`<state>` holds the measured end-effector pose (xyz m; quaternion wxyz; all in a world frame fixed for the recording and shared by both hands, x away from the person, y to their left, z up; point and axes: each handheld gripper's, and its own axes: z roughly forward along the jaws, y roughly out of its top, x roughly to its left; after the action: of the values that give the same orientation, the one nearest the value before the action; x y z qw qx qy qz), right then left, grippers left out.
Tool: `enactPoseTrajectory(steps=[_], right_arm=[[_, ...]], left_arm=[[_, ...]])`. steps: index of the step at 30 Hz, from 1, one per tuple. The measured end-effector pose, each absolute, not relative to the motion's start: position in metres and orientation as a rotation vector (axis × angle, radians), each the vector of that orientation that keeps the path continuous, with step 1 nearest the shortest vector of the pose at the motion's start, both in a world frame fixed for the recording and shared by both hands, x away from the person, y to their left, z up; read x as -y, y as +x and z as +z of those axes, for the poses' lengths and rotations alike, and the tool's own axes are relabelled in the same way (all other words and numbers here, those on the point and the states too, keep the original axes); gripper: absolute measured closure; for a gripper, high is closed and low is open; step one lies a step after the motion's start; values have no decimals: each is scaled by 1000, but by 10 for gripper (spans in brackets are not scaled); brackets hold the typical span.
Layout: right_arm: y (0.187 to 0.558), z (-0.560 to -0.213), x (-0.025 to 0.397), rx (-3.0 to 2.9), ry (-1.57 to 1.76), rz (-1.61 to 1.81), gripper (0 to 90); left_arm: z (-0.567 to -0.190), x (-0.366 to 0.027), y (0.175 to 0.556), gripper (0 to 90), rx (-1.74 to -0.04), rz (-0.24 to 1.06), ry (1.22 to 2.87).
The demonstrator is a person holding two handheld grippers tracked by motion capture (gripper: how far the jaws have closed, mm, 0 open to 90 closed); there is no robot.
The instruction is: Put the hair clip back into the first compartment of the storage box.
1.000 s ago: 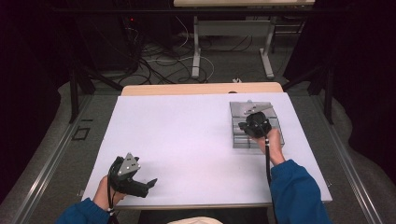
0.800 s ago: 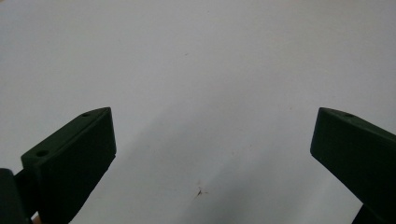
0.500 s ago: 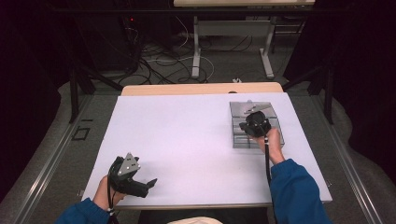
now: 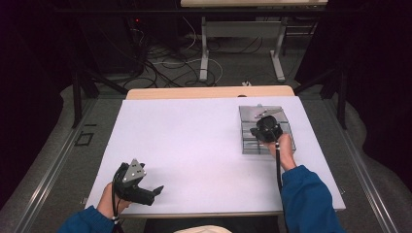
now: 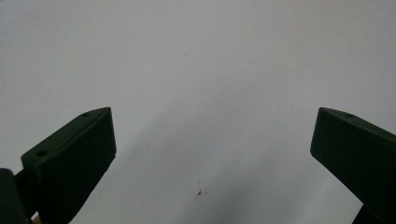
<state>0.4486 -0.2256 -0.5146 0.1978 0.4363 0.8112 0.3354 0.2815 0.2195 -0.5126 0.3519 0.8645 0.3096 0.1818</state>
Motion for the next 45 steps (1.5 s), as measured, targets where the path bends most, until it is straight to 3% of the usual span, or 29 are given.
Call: enactPoseTrajectory(steps=[45], right_arm=[[457, -525, 214, -2274, 1242, 918, 900]], left_arm=[[-514, -218, 281, 3, -812, 466, 2233]])
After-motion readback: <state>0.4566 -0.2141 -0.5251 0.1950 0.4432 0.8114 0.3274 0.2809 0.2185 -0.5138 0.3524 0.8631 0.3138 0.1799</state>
